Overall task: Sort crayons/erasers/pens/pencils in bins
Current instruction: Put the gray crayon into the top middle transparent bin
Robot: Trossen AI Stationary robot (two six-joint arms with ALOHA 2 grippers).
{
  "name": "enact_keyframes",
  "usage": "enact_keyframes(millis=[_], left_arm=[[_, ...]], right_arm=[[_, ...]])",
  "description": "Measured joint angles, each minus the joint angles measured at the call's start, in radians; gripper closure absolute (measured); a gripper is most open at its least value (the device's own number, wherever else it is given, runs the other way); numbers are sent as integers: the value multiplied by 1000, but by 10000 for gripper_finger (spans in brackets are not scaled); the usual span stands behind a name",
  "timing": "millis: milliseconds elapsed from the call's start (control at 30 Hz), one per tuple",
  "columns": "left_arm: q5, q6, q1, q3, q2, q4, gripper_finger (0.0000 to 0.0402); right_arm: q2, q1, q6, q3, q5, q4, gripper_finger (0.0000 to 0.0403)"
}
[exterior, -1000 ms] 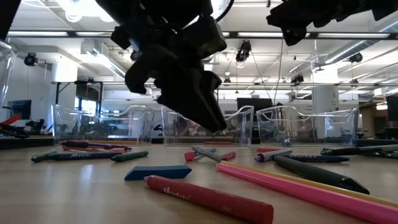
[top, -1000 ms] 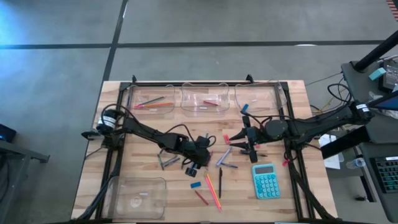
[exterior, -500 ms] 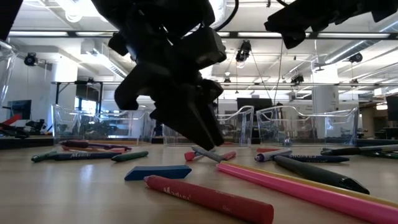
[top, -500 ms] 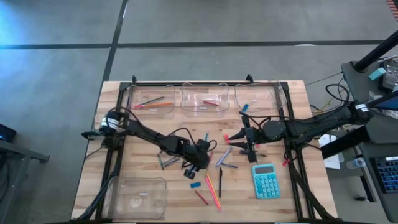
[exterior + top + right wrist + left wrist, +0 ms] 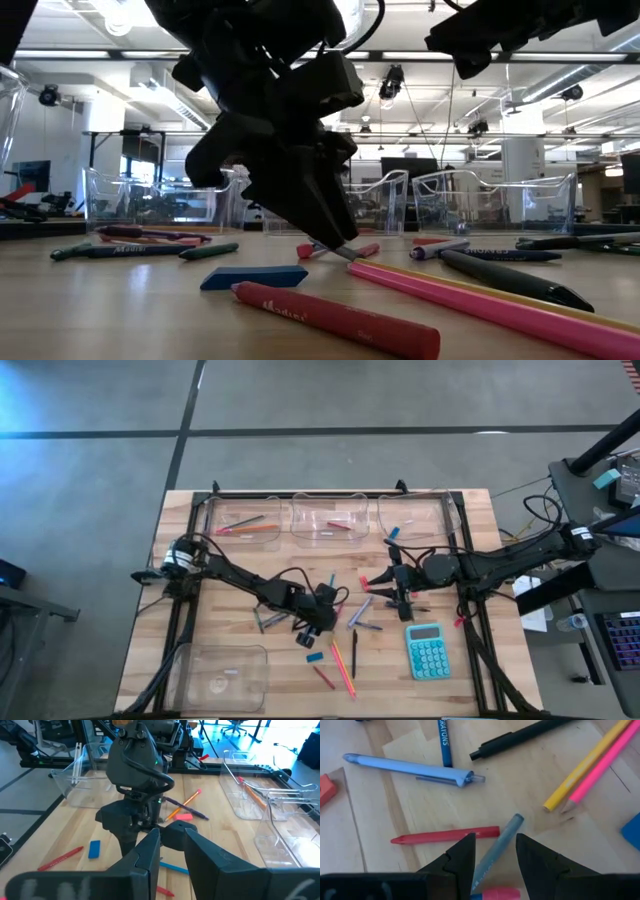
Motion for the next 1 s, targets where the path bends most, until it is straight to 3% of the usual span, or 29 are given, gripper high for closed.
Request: enact_keyframes(millis=[1000], left_arm=[[0, -5, 1, 1, 48, 13, 275]], right_arm=[[0, 0, 2, -2, 0, -4, 329]])
